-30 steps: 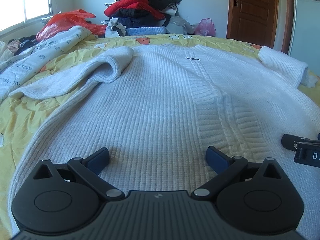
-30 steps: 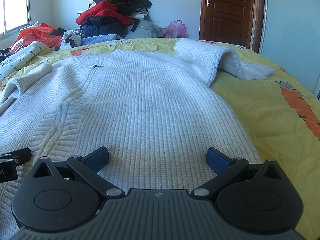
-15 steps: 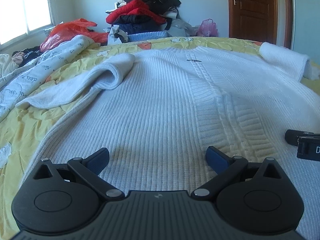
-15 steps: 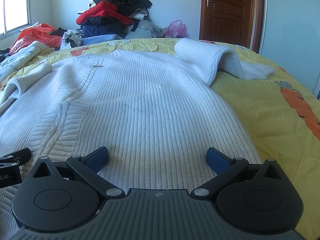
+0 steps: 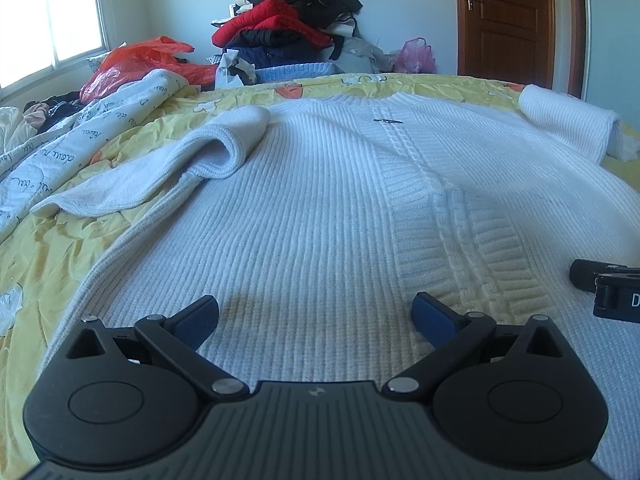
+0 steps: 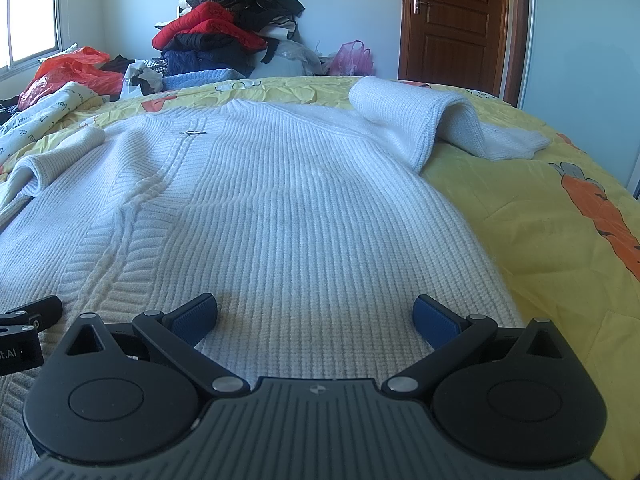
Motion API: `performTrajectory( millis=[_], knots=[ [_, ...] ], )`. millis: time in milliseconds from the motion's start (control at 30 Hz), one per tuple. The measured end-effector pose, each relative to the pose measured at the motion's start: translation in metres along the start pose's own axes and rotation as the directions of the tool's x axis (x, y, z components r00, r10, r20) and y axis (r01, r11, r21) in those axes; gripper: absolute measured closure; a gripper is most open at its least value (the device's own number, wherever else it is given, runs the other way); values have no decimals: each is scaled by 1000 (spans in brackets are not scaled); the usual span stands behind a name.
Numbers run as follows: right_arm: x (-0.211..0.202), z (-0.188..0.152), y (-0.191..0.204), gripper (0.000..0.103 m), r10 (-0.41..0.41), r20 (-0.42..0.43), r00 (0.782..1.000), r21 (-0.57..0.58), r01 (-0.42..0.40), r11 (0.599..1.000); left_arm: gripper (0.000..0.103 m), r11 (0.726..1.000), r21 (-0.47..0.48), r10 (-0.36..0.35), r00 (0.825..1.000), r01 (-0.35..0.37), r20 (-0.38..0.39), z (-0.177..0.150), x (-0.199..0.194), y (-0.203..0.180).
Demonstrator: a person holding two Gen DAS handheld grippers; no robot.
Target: Fold small clothes
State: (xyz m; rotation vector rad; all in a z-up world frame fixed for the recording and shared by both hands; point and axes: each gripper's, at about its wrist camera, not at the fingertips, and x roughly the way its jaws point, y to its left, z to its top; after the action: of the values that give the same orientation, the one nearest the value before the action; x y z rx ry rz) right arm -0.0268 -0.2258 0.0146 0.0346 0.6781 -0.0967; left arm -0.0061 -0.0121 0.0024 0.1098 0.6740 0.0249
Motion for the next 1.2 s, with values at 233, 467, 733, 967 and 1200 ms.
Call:
performTrajectory(
  millis=[233, 467, 733, 967, 1200],
  knots=[
    [0, 0, 0, 1, 0, 0, 1000, 0, 0, 1000, 0, 1000, -1, -1, 1000, 1, 0, 0, 0, 0],
    [0, 0, 0, 1, 0, 0, 1000, -1, 0, 1000, 0, 1000, -1, -1, 1000, 1, 0, 0, 0, 0],
    [-2, 0, 0, 1, 0, 0, 1000, -2, 0, 1000, 0, 1000, -6, -5, 1000, 5, -4, -1, 1, 0],
    [-12, 15, -19, 0, 97, -35, 995, 23, -96, 995, 0, 999, 35, 7, 1000, -7, 5, 2, -10, 0],
    [9, 66, -112, 0, 226, 79, 971, 248, -238, 939, 0, 996, 54, -73, 997, 71, 35, 28, -5, -10]
  ],
)
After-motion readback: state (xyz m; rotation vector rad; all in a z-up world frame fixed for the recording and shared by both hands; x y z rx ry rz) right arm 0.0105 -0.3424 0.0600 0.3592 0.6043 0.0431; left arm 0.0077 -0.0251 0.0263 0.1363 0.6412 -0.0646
